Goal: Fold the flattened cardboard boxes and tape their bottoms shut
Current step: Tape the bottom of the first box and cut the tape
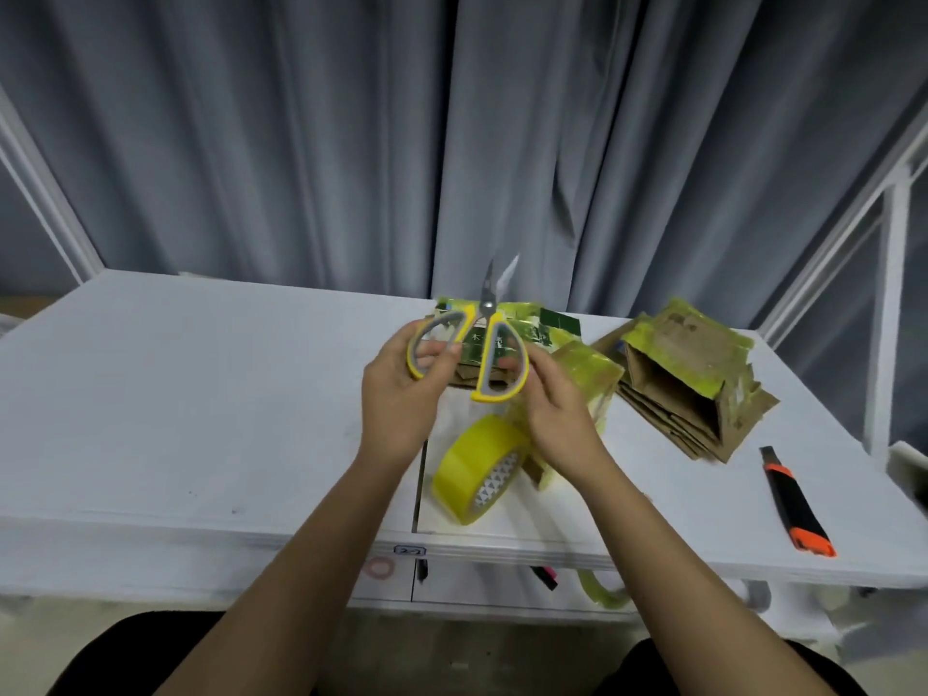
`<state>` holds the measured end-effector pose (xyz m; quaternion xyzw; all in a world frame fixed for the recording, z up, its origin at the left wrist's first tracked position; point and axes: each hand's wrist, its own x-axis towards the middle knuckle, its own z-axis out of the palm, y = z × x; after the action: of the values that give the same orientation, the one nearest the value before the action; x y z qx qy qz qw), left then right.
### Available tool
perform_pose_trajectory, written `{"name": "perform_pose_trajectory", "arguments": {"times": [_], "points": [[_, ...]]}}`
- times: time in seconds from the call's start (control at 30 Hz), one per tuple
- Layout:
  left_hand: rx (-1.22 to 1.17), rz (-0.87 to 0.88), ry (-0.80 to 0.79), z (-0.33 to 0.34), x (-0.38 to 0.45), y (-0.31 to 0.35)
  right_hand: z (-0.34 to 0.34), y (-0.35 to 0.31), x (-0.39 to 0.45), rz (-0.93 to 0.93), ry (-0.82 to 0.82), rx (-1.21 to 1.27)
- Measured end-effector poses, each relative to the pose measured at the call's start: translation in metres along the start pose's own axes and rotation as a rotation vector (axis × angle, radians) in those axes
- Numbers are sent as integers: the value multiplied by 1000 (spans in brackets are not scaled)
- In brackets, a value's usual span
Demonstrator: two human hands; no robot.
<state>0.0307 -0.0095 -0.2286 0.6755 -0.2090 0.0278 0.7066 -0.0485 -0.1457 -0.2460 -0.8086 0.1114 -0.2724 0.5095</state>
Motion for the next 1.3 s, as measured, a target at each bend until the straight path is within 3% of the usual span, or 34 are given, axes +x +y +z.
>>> {"name": "perform_pose_trajectory", "arguments": {"times": [0.1,0.23,0.4,0.5,0.57,0.63,0.73,0.83,1.0,1.3], "points": [[-150,-28,-110,14,-9,5,-3,-21,3,277,-188,503],[63,45,-137,20,-13,6,-14,-24,-1,348,-172,761],[156,15,-265,31,-20,7,-31,-30,-8,330,-228,741],[140,-38,-403,36,-24,6,-37,-33,-10,304,-144,679],[168,-92,-466,34,-22,-3,-49,-30,-10,264,-5,591],[354,-110,-526,26,-19,-19,-66,-22,-5,241,94,355],[695,-276,-702,19,-27,-37,-78,-5,5,248,134,-333],[704,-337,-715,20,-36,-48,-67,10,10,175,113,-776],[684,-243,-655,13,-37,-49,-60,27,15,121,25,-914],[951,-159,-918,7,-16,-43,-58,36,14,81,48,-941]]}}
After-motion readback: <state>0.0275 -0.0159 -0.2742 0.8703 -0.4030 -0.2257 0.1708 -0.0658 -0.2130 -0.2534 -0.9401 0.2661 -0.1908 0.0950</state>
